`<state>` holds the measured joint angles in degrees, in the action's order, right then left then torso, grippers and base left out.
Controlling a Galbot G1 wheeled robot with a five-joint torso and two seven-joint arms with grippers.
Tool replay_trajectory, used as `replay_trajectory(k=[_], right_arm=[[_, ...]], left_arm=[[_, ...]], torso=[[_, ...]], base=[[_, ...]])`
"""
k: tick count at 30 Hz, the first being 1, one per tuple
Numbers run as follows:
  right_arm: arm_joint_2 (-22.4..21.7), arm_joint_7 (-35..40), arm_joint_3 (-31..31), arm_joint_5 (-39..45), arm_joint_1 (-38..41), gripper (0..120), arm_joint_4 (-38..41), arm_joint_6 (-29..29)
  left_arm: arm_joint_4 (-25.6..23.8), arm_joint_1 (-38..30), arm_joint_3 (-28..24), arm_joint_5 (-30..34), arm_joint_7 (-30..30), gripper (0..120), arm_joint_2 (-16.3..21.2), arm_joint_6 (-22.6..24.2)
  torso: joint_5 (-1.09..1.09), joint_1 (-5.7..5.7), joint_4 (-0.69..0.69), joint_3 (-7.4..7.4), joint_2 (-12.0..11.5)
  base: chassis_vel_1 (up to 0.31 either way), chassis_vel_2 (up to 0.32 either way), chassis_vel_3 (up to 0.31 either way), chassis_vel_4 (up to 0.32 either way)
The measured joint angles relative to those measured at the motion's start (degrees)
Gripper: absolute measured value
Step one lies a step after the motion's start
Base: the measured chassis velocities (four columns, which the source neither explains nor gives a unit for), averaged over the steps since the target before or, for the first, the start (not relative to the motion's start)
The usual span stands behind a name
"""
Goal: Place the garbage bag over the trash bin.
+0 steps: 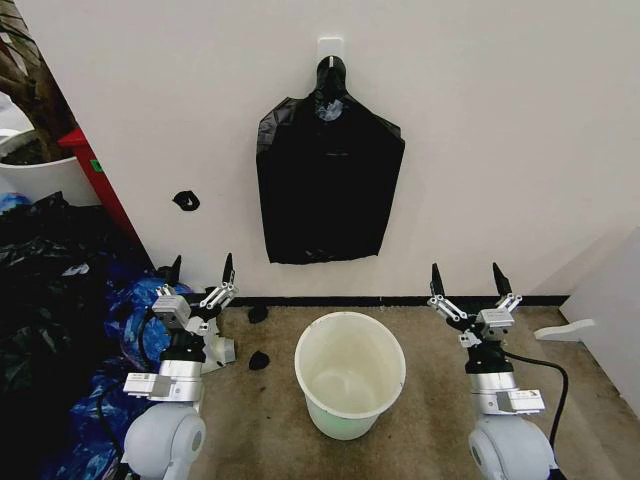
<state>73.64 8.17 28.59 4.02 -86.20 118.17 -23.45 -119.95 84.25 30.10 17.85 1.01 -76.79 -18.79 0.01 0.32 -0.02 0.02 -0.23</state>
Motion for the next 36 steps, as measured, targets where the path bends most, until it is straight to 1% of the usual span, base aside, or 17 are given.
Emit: replay_trajectory(k=[6, 28, 31, 34, 35, 36], right_arm=[[-0.4, -0.1, 0.4, 0.0, -0.3, 100, 0.2, -0.1], [0.1, -0.3, 0.2, 0.5, -0.3, 100, -0.1, -0.4], [-0.2, -0.3, -0.3, 2.9, 0.0, 100, 0.0, 1.0], [-1.4, -1.4, -1.8, 11.1, 1.4, 100, 0.8, 4.5], [-2.4, -3.4, -2.8, 17.7, 2.6, 100, 1.1, 5.9], [-3.0, -4.9, -3.5, 22.4, 3.7, 100, 1.1, 6.6]], left_arm=[[-0.7, 0.4, 0.0, -0.5, 1.8, 100, -0.2, 0.5], [-1.0, 0.5, -0.1, -1.4, 2.1, 100, -0.6, 0.4], [-1.0, 0.5, -0.1, -1.4, 2.1, 100, -0.5, 0.4], [-0.9, 0.4, -0.2, -1.7, 2.2, 100, -0.4, 0.3], [-0.8, 0.3, -0.3, -1.8, 2.2, 100, -0.4, 0.3], [-0.7, 0.3, -0.3, -2.0, 2.2, 100, -0.4, 0.3]], torso=[[0.0, 0.0, 0.0, 0.0, 0.0], [0.0, 0.0, 0.0, 0.0, 0.0], [0.0, 0.0, -0.01, 0.0, 0.0], [0.0, 0.0, -0.01, 0.0, 0.0], [0.0, 0.0, -0.01, 0.0, 0.0], [-0.01, 0.0, -0.01, 0.0, 0.0]], base=[[0.0, 0.0, 0.0, 0.0], [0.0, 0.0, 0.0, 0.0], [0.0, 0.0, 0.0, 0.0], [0.0, 0.0, 0.0, 0.0], [0.0, 0.0, 0.0, 0.0], [0.0, 0.0, 0.0, 0.0]])
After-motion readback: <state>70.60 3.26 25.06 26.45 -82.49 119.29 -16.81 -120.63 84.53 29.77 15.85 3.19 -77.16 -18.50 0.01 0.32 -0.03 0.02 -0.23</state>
